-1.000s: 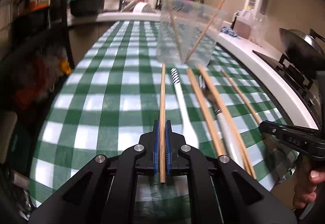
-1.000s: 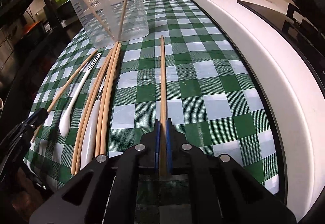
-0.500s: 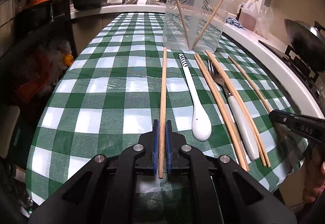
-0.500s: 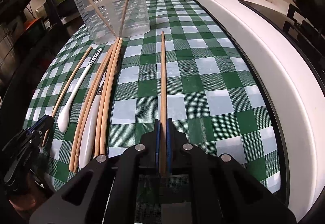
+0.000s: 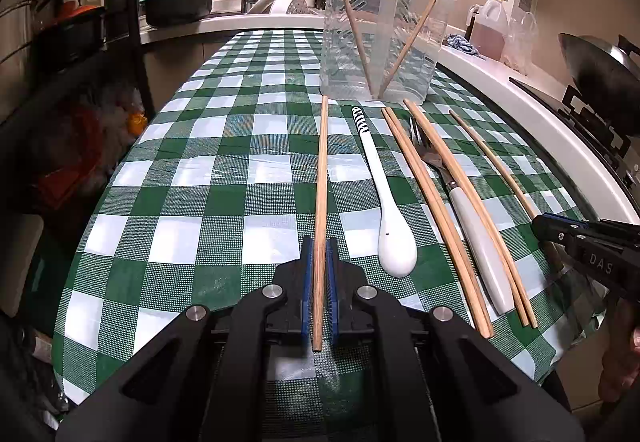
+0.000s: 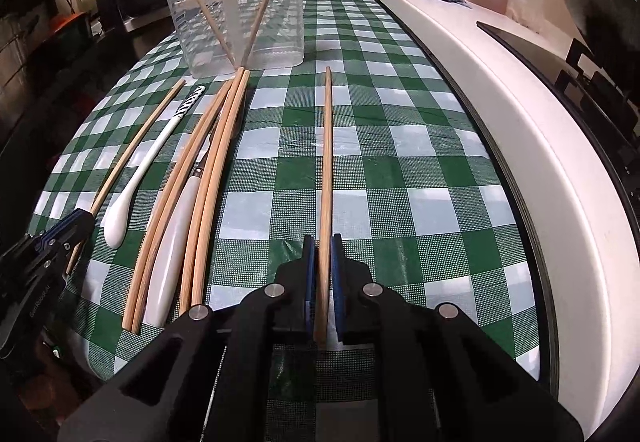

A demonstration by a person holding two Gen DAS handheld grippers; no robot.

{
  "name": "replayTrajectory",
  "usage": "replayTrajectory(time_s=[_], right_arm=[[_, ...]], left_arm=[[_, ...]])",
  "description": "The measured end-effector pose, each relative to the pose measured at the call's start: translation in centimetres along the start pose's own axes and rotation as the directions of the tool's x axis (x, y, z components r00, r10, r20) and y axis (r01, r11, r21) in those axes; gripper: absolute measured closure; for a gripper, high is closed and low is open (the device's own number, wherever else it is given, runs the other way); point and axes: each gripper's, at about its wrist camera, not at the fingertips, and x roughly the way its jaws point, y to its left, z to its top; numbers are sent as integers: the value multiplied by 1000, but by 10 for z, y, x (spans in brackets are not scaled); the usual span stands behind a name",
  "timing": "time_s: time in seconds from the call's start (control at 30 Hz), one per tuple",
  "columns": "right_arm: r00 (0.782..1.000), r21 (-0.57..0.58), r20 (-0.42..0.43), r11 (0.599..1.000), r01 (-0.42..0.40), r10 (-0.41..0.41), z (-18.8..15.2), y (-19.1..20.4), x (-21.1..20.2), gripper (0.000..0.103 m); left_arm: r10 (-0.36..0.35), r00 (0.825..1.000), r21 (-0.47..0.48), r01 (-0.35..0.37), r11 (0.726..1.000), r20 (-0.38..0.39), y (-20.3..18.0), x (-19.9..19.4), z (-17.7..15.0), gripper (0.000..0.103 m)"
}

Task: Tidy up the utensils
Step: 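Lift the chopstick in the left tool to the container while the right tool carries its chopstick there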

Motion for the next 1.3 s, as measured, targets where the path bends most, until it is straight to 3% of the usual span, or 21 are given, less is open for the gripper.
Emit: replayTrajectory(time_s=[0.57,0.97,1.3], right_arm=[[999,-33,38,999,-14,15,2,7,-11,97],[990,-41,139,999,-29,34,10,11,-46,97],[957,-49,286,998,-38,50,26,12,-96,97]], left_arm=[[-8,1000,-5,8,1000,7,-3,-2,5,97],[-3,989,44,-3,999,145,-9,-46,22,97],[-17,964,64,0,998,265,-10,-81,36,97]])
